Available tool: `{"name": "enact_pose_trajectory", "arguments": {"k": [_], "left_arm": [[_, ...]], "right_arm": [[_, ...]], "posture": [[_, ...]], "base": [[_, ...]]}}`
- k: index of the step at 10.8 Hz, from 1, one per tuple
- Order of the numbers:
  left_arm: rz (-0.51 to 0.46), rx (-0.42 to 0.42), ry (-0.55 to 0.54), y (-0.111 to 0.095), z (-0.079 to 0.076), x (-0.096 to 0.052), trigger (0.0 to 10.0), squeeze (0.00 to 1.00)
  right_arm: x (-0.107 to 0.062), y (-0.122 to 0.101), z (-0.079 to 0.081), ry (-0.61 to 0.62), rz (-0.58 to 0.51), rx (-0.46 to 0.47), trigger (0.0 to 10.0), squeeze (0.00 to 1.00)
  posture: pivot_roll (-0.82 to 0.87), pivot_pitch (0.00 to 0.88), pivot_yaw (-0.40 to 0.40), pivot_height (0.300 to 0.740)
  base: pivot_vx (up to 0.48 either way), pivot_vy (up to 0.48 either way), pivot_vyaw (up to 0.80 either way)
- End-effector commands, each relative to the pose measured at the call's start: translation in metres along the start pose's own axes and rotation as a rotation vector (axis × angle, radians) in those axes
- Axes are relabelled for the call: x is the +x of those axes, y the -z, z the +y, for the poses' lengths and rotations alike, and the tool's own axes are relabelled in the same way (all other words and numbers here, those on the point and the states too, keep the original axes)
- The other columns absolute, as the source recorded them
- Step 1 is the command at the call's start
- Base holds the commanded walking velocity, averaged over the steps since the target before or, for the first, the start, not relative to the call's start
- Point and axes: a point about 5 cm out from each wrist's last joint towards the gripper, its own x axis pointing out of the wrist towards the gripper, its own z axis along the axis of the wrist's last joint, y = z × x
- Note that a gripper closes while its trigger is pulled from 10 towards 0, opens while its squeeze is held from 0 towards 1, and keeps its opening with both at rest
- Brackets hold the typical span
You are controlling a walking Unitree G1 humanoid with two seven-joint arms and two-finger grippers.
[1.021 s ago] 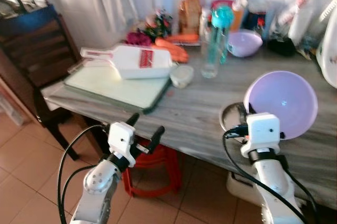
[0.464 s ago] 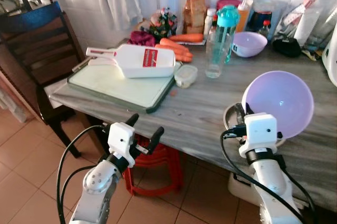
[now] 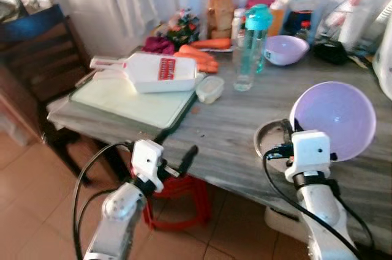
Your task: Setting the table
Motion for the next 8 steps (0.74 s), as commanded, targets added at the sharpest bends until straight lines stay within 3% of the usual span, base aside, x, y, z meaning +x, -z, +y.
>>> {"name": "enact_pose_trajectory", "arguments": {"k": [1,2,8], "left_arm": [[0.011,0.015,-0.014,-0.0002,0.0071,-0.0034,10.0,0.0],[0.013,0.015,-0.015,0.0003,0.0074,-0.0038,10.0,0.0],[0.013,0.013,-0.01,0.0001,0.0057,-0.0066,10.0,0.0]], "right_arm": [[0.0025,-0.0061,0.0061,-0.021,-0.026,0.008,10.0,0.0],[0.0025,-0.0058,0.0068,-0.024,-0.025,0.008,10.0,0.0],[0.0016,-0.0051,0.0114,-0.046,-0.024,0.002,10.0,0.0]], "posture": [[-0.02,0.0,0.062,0.74],[-0.02,0.0,0.062,0.74],[-0.02,0.0,0.058,0.74]], "base": [[0.0,0.0,0.0],[0.0,0.0,0.0],[0.344,0.0,0.0]]}}
